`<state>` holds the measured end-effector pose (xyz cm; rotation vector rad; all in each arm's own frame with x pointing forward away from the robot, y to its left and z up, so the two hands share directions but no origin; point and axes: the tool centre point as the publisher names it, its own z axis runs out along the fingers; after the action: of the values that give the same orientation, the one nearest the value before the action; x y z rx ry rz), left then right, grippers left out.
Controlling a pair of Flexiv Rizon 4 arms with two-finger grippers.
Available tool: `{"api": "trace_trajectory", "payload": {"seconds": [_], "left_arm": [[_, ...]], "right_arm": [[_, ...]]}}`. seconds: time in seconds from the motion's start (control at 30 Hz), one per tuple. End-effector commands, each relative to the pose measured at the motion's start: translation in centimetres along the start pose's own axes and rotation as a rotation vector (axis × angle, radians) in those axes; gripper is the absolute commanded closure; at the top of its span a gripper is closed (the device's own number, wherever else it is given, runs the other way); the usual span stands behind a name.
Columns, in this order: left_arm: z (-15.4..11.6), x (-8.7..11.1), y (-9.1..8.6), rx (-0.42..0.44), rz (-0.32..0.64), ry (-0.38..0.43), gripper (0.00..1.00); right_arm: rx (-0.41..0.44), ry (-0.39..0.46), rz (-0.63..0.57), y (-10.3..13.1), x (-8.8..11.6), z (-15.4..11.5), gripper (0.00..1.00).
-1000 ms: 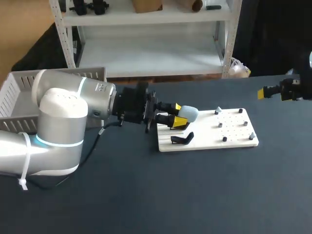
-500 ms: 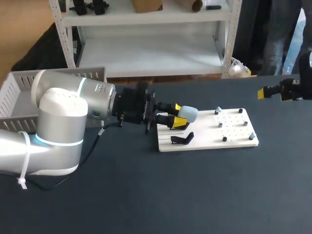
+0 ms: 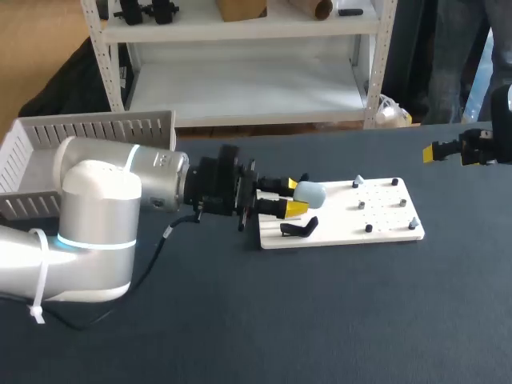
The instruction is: Pick up each earbud case from the left stands, insert the matching earbuds, close the lid, and place the case in the box.
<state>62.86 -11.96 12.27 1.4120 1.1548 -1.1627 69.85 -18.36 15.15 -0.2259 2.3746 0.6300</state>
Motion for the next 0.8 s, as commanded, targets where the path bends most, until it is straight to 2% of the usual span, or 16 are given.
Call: {"api": "trace_trajectory", "payload": {"seconds": [0.03,0.13,0.4,0.8], "left_arm": [[1.0,0.6,1.1,0.017,0.004,-0.025,1.0],[1.4,0.5,1.6,0.016,0.003,-0.031,1.0],[1.3,0.9,2.9,-0.034,-0.026,-0.08,1.0],[1.3,0.7,3.1,-0.07,-0.005,-0.099,1.0]], "right_arm": [[-0.007,0.001,-0.002,-0.2,0.0,0.1,0.0],[-0.021,0.021,-0.001,0.0,0.6,0.1,0.0],[-0.088,0.027,-0.04,2.6,2.6,-0.8,0.0],[-0.21,0.068,-0.113,8.3,5.5,-2.3,0.0]]}}
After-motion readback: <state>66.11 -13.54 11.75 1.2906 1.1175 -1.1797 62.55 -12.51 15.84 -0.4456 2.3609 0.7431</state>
